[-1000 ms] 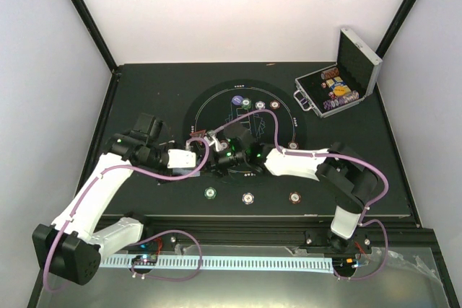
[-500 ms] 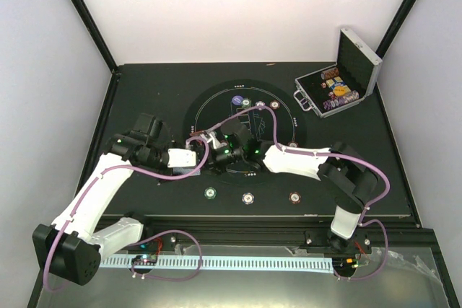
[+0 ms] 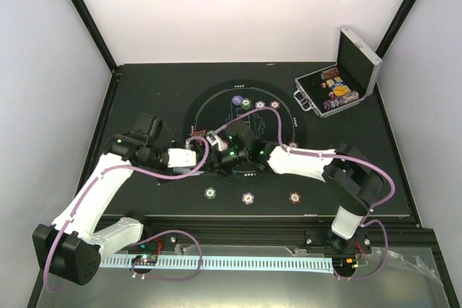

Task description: Distribute texas hold em gaming equipment

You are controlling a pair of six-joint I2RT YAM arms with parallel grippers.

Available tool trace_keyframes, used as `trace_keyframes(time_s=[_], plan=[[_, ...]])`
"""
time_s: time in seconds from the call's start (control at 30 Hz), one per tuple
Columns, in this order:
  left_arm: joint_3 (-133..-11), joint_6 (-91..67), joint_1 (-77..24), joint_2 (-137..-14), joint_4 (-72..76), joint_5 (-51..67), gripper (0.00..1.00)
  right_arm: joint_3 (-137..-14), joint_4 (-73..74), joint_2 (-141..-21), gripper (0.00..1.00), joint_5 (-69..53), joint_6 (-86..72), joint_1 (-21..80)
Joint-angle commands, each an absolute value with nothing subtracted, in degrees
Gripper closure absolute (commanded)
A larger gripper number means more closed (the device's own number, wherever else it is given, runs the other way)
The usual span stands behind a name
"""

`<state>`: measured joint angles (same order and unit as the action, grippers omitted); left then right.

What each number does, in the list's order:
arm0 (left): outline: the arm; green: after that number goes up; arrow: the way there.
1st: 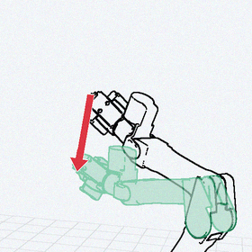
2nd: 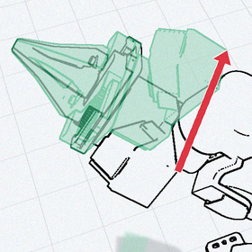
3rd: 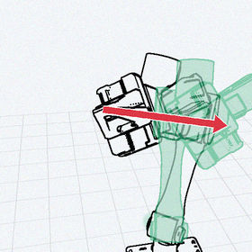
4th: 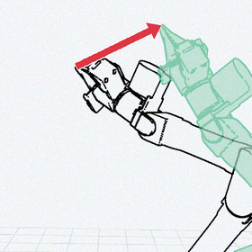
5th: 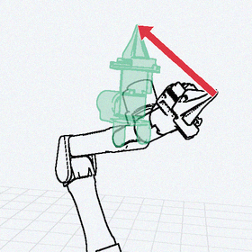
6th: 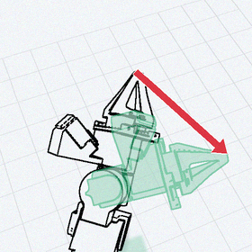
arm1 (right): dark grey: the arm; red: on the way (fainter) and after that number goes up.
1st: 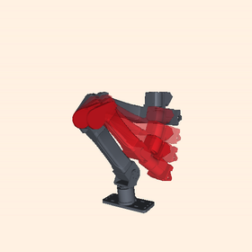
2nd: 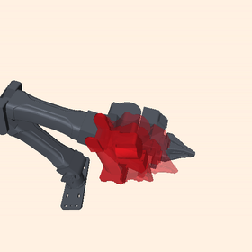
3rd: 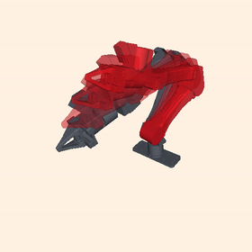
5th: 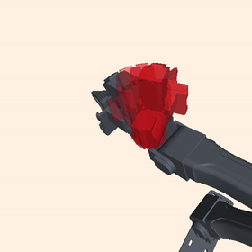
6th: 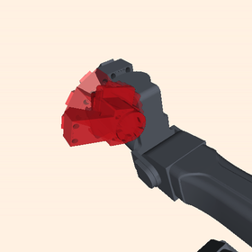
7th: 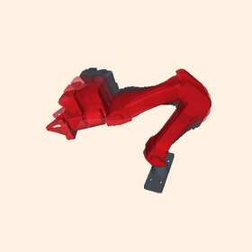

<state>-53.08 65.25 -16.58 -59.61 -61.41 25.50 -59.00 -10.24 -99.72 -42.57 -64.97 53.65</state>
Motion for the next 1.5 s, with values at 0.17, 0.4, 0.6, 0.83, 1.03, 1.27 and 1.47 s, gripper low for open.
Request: trace_keyframes(time_s=[0.17, 0.4, 0.6, 0.83, 1.03, 1.27, 1.47], plan=[[-53.02, 64.17, -16.60, -58.82, -59.68, 26.00, 0.98, -57.64, -5.84, -94.63, 0.48, -41.77, -62.72, 52.49], [-52.55, 64.16, -16.63, -58.91, -59.19, 25.71, 0.98, -58.65, -2.75, -93.21, 0.61, -40.75, -61.30, 52.38], [-52.29, 64.15, -16.61, -58.81, -59.06, 25.20, 0.99, -59.98, 1.95, -92.57, 0.64, -39.16, -58.40, 52.32], [-51.96, 64.15, -16.52, -58.85, -58.80, 25.13, 0.98, -60.73, 4.25, -91.60, 0.70, -37.86, -57.51, 52.20], [-51.86, 64.16, -16.52, -59.07, -58.43, 25.14, 0.98, -61.03, -1.17, -91.49, 0.66, -40.07, -61.16, 52.27], [-51.74, 64.24, -16.51, -59.27, -58.44, 24.69, 0.99, -61.87, -2.55, -92.67, 0.70, -40.75, -62.20, 52.30], [-51.21, 64.34, -16.52, -59.46, -57.94, 23.78, 0.98, -61.54, -0.81, -92.00, 0.84, -40.13, -61.38, 52.32]])
